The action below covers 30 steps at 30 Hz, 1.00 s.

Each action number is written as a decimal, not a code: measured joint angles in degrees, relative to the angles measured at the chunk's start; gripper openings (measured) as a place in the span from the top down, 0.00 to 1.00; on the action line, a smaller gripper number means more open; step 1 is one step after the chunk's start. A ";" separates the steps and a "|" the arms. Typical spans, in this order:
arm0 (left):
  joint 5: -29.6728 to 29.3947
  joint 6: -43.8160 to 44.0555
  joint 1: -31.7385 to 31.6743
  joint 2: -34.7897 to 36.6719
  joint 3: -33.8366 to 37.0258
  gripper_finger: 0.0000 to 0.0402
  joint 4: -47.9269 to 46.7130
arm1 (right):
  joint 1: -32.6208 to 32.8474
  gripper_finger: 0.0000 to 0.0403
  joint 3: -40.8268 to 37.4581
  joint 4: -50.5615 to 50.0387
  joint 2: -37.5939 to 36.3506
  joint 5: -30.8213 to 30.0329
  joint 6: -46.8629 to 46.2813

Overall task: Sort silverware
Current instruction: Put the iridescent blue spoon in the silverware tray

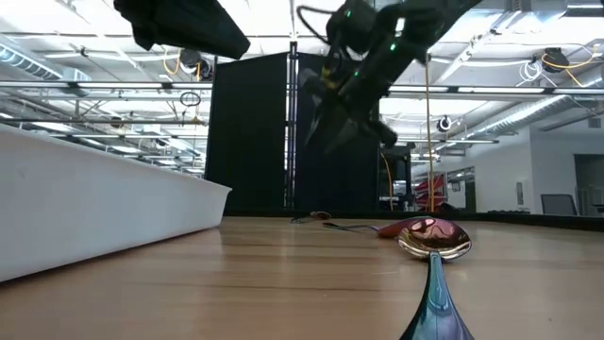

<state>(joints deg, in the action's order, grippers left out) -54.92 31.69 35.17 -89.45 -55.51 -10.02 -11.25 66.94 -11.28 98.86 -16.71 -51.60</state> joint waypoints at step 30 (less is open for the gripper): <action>4.85 -6.40 -0.65 0.00 -0.02 0.77 3.54 | -9.40 0.58 34.77 -29.01 31.53 2.26 1.50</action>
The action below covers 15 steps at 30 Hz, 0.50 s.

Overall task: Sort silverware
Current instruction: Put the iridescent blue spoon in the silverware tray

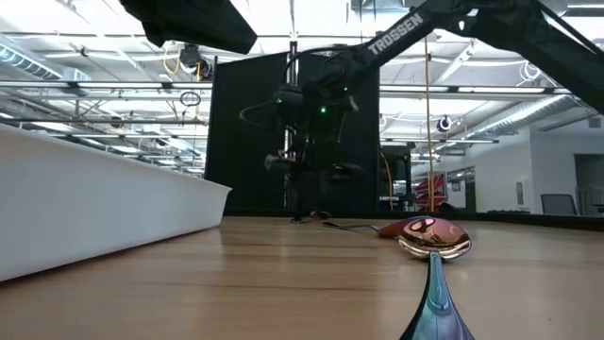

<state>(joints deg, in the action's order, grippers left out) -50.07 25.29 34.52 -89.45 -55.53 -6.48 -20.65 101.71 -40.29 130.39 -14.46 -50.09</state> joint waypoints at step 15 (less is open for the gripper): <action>1.90 1.39 0.02 0.00 -0.04 0.77 0.22 | -0.61 0.58 0.04 0.07 1.90 4.46 -2.17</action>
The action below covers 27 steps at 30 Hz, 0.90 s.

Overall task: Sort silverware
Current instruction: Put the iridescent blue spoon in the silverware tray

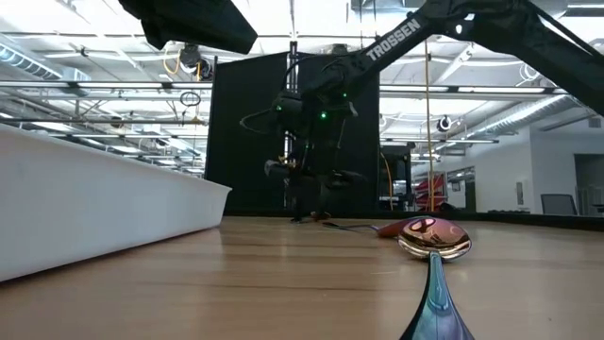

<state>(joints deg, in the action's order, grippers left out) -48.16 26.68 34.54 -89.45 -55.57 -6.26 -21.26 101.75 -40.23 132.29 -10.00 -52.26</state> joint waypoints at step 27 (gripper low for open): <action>0.20 -0.09 0.18 0.00 0.00 0.77 -0.37 | -0.43 0.99 -0.32 -3.73 -7.03 0.38 7.40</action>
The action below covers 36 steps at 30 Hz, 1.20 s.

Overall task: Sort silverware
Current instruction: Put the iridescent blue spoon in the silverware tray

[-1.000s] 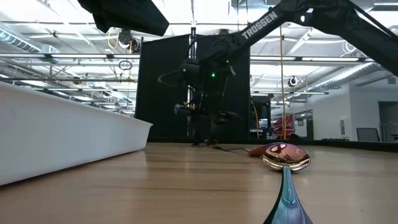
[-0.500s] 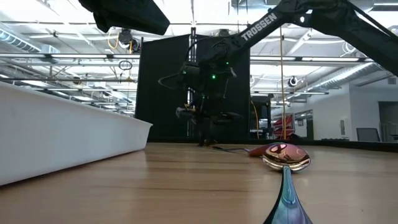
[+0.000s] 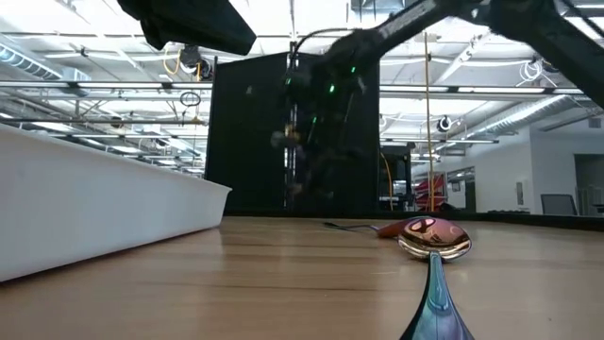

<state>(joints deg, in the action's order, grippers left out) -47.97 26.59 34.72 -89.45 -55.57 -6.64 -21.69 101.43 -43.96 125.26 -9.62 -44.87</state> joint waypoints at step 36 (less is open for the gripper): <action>44.23 -34.80 -0.66 -11.45 4.00 0.77 56.52 | 39.08 1.00 -48.98 21.76 -70.35 -4.97 -0.82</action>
<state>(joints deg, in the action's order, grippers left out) -3.73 -8.21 34.06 -100.90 -51.57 49.88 17.39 52.45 -22.20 54.91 -14.59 -45.68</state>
